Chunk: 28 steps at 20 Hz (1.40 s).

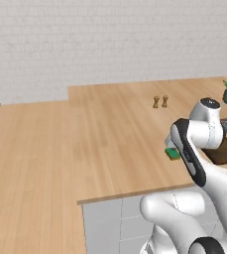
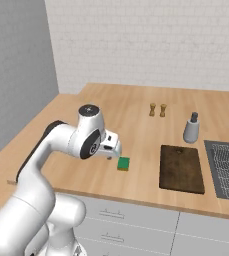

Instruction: Pick up the sponge from the counter and clean the cutting board by briefly scrubbing or pressing down on the cutting board. Once finished, release the sponge.

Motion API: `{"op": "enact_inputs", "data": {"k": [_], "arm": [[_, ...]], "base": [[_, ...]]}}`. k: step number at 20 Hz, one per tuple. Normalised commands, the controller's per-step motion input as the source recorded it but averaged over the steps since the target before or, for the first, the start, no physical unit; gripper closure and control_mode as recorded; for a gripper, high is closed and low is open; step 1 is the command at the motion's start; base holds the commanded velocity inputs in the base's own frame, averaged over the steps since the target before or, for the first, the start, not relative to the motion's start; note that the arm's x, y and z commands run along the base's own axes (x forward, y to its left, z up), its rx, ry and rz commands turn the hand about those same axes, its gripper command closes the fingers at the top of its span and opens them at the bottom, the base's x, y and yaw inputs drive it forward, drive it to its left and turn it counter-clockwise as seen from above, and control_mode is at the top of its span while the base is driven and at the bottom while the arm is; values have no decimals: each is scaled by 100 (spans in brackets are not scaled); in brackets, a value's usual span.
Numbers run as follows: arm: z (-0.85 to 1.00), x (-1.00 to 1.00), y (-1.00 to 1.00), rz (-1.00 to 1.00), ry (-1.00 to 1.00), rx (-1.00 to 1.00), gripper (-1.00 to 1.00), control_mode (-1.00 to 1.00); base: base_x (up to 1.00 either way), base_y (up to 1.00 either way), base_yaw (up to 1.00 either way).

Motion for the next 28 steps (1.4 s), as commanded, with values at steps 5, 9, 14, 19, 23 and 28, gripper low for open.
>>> {"op": "enact_inputs", "data": {"k": [5,9,14,19,23,28], "arm": [[-21,45,-32,0,3,0,-100,-100],[-8,50,-28,0,8,0,-100,-100],[-23,44,-20,0,7,0,-100,-100],[-32,26,-3,2,-1,0,-100,-100],[-42,20,0,7,-1,0,-100,-100],[-19,46,0,3,4,0,-100,-100]], "base": [[0,0,0],[0,0,0],[0,0,0],[0,0,0],[0,0,0],[0,0,0]]}}
